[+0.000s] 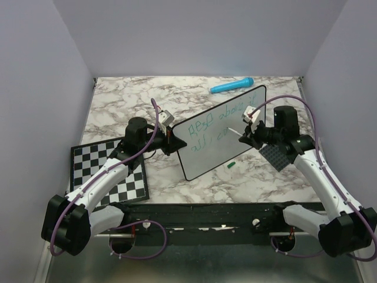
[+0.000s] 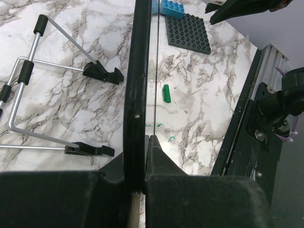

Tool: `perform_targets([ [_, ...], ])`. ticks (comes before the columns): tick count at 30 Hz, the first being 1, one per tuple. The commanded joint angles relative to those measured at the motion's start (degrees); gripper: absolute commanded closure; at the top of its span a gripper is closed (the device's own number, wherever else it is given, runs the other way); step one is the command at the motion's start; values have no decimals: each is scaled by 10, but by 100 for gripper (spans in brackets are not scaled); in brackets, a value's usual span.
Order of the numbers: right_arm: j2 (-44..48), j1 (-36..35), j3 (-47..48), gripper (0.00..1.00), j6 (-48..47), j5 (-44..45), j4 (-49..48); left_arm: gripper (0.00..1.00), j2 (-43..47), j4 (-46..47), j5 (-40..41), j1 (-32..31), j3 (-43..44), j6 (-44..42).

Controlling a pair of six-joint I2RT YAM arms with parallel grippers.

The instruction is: Write a sentence on the whiteboard

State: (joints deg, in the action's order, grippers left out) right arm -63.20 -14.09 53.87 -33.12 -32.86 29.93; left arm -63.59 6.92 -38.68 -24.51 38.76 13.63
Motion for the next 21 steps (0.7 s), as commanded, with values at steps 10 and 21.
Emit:
perform_targets([
  [10,13,80,-31,100,-56,-52,21,100,-8,-68,46,-2,-11,-64],
  [21,-15,83,-27,100,-80,-73,20,100,-8,-68,46,-2,-12,-68],
])
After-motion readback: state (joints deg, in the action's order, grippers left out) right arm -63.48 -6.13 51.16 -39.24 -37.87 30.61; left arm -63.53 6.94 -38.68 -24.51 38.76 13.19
